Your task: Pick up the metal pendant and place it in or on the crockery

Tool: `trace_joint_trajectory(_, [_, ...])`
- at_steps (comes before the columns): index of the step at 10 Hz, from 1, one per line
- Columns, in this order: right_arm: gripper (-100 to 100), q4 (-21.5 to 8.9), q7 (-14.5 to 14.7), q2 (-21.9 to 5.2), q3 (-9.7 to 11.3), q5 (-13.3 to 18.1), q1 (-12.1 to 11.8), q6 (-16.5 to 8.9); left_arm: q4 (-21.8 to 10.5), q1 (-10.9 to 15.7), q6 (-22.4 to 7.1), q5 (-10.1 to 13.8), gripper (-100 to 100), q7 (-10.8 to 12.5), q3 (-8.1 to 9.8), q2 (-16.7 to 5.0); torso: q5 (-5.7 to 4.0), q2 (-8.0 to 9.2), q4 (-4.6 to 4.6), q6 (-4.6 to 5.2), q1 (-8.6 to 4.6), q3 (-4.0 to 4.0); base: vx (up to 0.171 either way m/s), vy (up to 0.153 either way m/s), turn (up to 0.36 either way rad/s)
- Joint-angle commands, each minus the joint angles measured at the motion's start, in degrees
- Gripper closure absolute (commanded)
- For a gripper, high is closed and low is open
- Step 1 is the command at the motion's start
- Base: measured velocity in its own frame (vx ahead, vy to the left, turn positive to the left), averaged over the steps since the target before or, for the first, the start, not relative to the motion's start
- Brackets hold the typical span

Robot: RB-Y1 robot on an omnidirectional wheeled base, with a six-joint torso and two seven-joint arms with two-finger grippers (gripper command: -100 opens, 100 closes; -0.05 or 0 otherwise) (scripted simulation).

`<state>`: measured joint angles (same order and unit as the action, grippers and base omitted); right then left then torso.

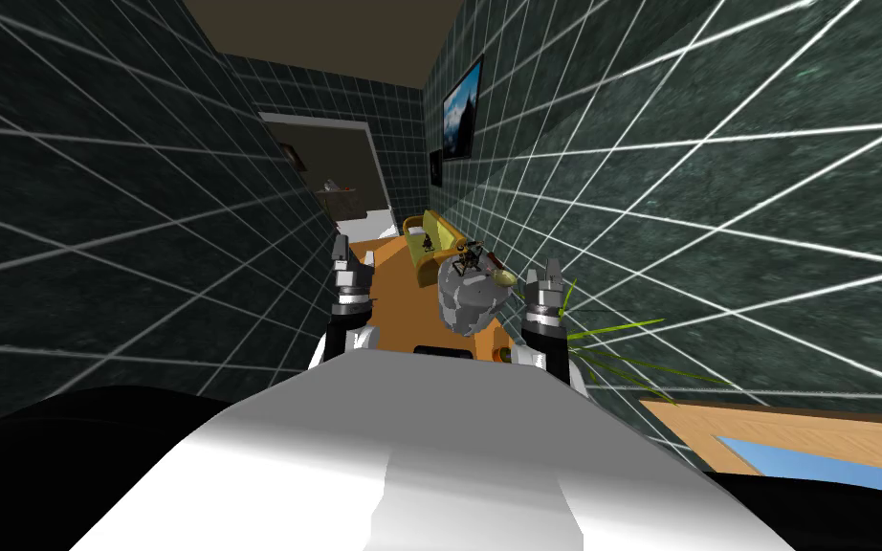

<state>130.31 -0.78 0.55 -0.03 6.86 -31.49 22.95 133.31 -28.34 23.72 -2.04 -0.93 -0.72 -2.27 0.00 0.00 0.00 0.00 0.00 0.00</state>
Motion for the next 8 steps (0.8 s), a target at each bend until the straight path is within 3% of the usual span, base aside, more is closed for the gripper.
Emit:
trace_joint_trajectory(1, [-100,-0.7,0.4,-2.4,-0.1,0.2,0.9,0.1,0.0,0.0,0.0,0.0,0,0.0,0.0,0.0,0.0,0.0,0.0,0.0,0.0,0.0,-0.008,-0.01,0.048])
trace_joint_trajectory(8, [-100,-6.6,3.2,-10.6,-0.3,2.1,7.4,0.9,0.0,0.0,0.0,0.0,0,0.0,0.0,0.0,-0.05,0.05,0.01,-0.01,-0.23,0.03,-0.018,-0.041,0.088])
